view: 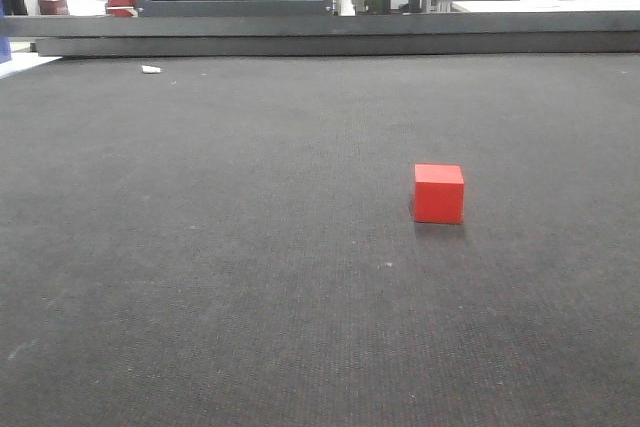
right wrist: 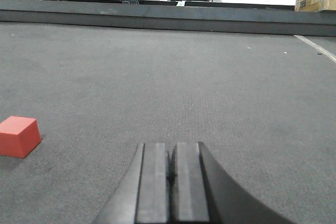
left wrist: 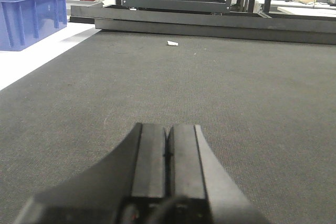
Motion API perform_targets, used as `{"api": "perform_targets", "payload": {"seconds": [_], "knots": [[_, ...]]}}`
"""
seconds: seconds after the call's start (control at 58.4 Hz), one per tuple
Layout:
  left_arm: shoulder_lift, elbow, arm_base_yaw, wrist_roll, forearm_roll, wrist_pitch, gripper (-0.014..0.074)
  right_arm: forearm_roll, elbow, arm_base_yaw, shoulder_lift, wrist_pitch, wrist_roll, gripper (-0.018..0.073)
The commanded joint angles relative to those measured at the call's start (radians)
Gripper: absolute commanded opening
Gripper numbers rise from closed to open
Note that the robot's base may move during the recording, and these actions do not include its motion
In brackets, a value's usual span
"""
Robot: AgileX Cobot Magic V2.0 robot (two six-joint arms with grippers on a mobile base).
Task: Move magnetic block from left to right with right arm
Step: 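Lower the open right gripper toward the red cube on the carpet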
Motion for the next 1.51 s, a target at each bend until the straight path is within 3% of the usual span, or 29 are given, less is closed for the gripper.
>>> {"api": "perform_targets", "payload": {"seconds": [0.0, 0.753, 0.925, 1.147, 1.25, 1.49], "knots": [[-0.013, 0.008, 0.0, -0.006, -0.005, -0.085, -0.0126, 0.004, 0.0, -0.006, -0.022, -0.084, -0.008, 0.0063], [-0.013, 0.008, 0.0, -0.006, -0.005, -0.085, -0.0126, 0.003, 0.0, -0.006, -0.022, -0.102, -0.008, 0.0063], [-0.013, 0.008, 0.0, -0.006, -0.005, -0.085, -0.0126, 0.004, -0.014, -0.006, -0.022, -0.172, -0.007, 0.0063], [-0.013, 0.008, 0.0, -0.006, -0.005, -0.085, -0.0126, 0.006, -0.245, -0.005, 0.019, 0.007, -0.003, 0.007], [-0.013, 0.008, 0.0, -0.006, -0.005, -0.085, -0.0126, 0.006, -0.388, -0.005, 0.102, 0.094, -0.003, 0.0144], [-0.013, 0.008, 0.0, -0.006, -0.005, -0.085, -0.0126, 0.006, -0.636, -0.005, 0.369, 0.22, -0.003, 0.0493]]}}
